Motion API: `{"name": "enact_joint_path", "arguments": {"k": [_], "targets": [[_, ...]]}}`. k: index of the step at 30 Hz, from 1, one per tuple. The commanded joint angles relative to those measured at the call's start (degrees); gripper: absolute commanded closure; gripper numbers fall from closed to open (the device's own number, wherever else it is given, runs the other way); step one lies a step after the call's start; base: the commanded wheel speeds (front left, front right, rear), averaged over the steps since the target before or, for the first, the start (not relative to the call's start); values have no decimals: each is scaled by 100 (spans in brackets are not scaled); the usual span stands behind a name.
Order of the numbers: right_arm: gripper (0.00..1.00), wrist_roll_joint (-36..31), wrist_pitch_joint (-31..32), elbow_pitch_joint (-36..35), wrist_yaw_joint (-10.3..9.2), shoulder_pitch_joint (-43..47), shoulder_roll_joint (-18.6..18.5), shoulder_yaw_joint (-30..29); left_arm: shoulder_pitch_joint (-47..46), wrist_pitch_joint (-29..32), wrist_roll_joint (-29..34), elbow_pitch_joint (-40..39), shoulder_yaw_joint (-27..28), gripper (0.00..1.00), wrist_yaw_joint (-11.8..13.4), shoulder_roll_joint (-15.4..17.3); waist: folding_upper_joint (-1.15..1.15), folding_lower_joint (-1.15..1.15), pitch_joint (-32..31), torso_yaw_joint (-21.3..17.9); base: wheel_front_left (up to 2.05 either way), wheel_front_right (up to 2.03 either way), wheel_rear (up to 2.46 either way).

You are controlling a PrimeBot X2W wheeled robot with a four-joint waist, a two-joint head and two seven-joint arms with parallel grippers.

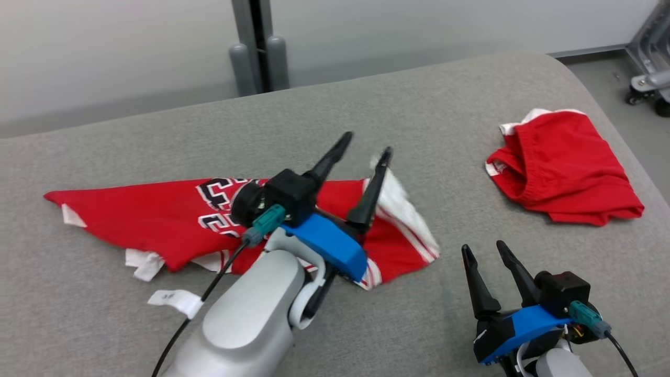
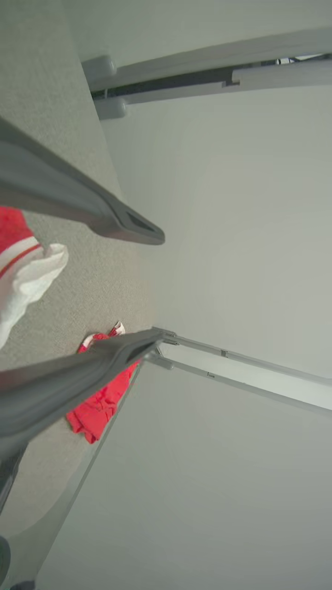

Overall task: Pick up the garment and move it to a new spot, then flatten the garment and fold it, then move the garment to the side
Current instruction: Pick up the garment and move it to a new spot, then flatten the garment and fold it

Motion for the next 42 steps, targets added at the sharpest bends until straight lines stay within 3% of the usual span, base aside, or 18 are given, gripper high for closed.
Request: {"name": "enact_joint_path", "arguments": {"k": [1, 11, 25, 35, 42], "targets": [[0, -1, -2, -8, 0, 76, -17, -21, 170, -24, 163, 30, 206, 0, 104, 16, 0, 1, -20, 95, 0, 0, 0], [0, -96, -2, 43, 0, 261, -19, -125, 1778, -21, 1034, -301, 1983, 0, 317, 329, 0, 1, -460, 640, 0, 0, 0], [0, -229, -2, 188, 0, 742, -19, -330, 3900, -23, 2002, -860, 3912, 0, 26, 99, 0, 1, -991, 1115, 0, 0, 0], [0, -274, -2, 287, 0, 879, -19, -341, 4430, -23, 2358, -611, 4267, 0, -202, 12, 0, 1, -1075, 1224, 0, 0, 0], [0, -291, -2, 403, 0, 725, -19, -491, 4232, -22, 2214, -581, 4056, 0, -245, 7, 0, 1, -951, 1326, 0, 0, 0]]}}
